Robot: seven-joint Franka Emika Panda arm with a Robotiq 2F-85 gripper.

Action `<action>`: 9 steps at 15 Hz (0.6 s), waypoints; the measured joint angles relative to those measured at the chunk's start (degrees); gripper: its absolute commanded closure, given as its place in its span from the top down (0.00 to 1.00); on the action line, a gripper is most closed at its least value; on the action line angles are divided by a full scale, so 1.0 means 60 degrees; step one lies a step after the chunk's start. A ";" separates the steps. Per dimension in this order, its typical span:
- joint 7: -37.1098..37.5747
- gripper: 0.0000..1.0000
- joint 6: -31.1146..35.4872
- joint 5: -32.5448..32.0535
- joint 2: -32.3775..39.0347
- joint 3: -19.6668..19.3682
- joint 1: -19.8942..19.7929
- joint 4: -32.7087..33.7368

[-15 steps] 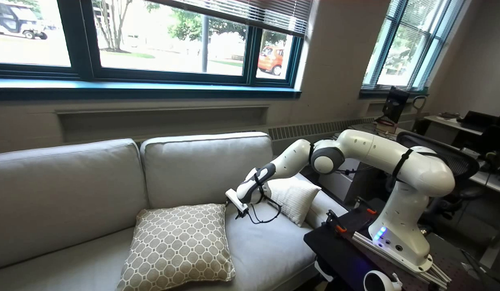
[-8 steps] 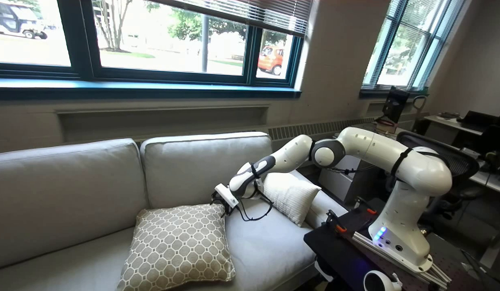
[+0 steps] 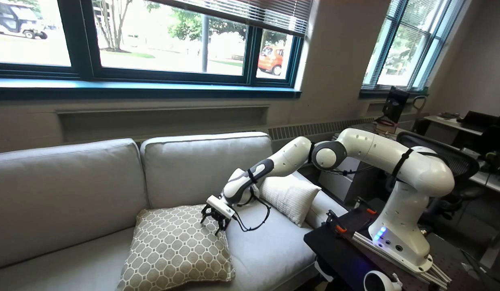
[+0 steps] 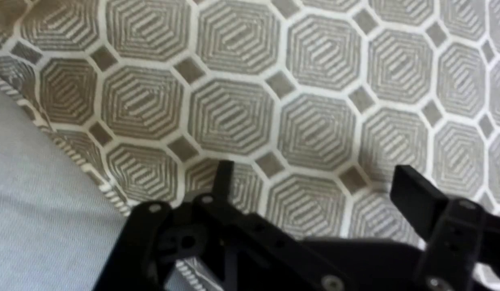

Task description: Move the small pillow to the right armrest, move the pillow in the middle of the sofa to the right

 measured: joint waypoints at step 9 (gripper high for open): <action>0.0848 1.00 0.1589 -0.0136 0.0057 -0.0907 0.2083 -0.1501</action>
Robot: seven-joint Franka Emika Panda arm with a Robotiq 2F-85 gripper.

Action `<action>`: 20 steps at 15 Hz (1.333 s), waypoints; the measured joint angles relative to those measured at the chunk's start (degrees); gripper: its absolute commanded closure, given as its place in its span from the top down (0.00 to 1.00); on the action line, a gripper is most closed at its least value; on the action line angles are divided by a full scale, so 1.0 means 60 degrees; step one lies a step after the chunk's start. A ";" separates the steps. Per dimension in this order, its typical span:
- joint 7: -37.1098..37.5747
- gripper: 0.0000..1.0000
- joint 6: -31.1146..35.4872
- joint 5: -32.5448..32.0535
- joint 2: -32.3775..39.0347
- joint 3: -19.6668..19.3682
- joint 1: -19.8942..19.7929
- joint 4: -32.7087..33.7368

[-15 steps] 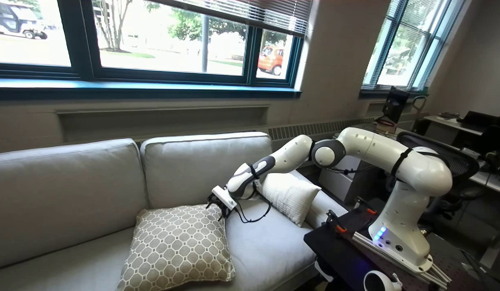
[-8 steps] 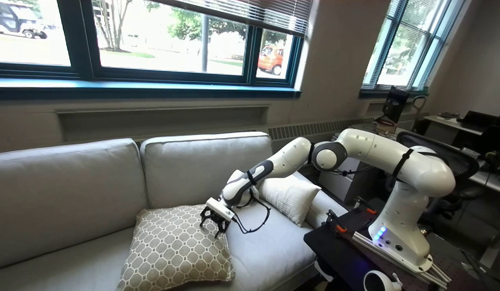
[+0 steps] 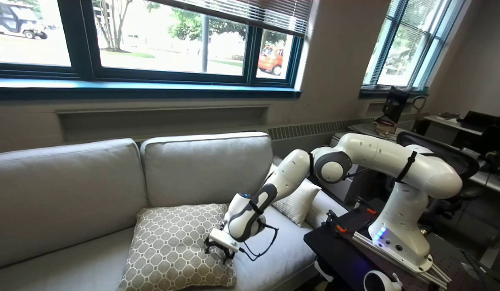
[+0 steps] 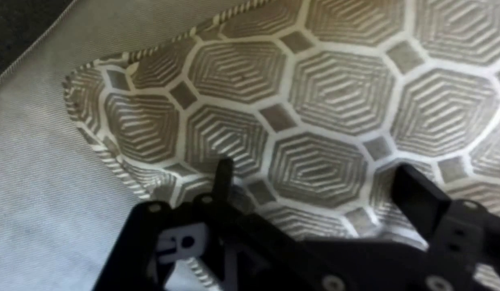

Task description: Move the small pillow to the right armrest, move the pillow in the middle of the sofa to the right

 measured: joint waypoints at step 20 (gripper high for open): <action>0.0810 1.00 0.4739 0.2908 -0.0086 -0.1887 0.3508 -0.2518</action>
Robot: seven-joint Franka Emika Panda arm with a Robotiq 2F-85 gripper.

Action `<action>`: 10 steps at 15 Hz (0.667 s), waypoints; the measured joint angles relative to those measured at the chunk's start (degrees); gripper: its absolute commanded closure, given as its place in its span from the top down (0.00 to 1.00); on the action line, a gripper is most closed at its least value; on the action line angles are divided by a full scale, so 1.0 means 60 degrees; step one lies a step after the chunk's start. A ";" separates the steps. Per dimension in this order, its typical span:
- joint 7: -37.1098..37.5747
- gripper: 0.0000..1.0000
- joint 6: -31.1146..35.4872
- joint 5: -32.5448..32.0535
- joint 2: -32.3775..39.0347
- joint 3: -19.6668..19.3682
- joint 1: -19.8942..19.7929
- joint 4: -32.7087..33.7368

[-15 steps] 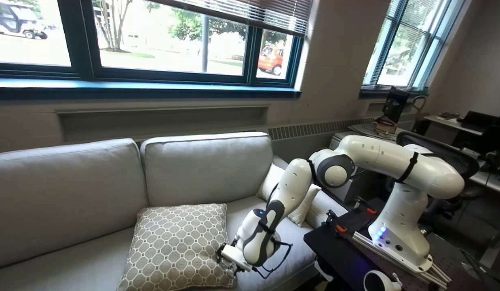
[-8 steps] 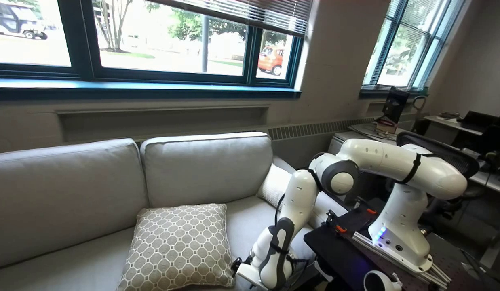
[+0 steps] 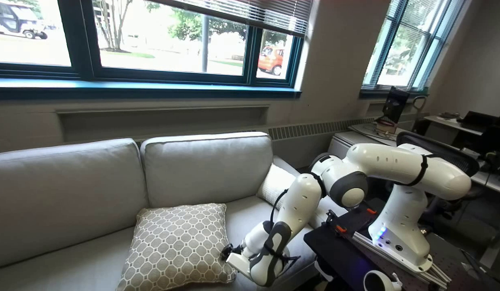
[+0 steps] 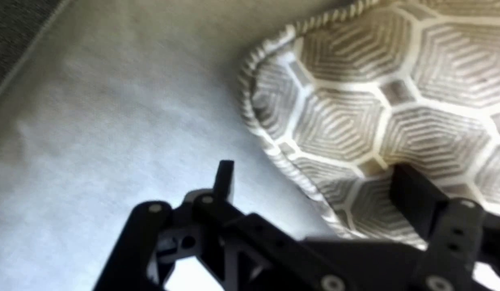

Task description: Move the small pillow to the right armrest, move the pillow in the middle of the sofa to the right

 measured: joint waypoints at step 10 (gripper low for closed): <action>0.1983 1.00 -0.0047 -0.1423 -0.0003 -0.1206 -0.0682 0.0513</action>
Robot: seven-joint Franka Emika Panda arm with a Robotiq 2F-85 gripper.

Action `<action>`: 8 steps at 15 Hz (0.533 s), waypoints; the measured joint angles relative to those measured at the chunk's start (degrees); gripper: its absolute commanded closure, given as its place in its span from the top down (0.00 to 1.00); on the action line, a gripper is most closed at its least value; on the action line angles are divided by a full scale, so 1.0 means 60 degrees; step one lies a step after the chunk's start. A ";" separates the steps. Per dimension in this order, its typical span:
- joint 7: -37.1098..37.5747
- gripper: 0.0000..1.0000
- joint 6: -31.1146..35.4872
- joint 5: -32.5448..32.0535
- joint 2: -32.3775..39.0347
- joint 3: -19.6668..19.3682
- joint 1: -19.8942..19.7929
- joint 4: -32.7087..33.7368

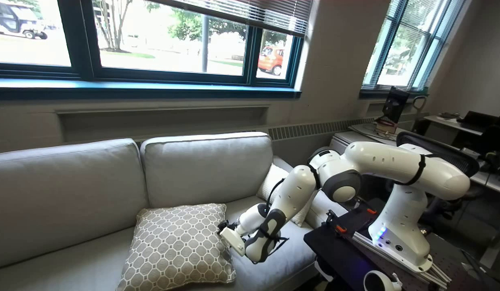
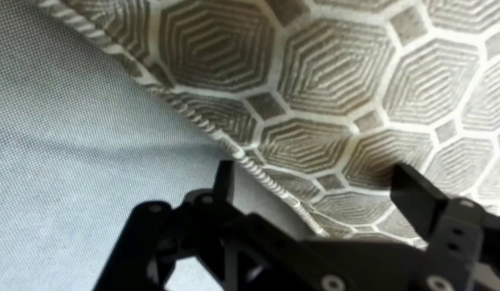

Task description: Move the small pillow to the right armrest, move the pillow in the middle of the sofa to the right

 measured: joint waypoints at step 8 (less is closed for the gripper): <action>-0.1215 1.00 -0.0019 -0.3069 0.0022 0.3309 -0.3235 -0.0298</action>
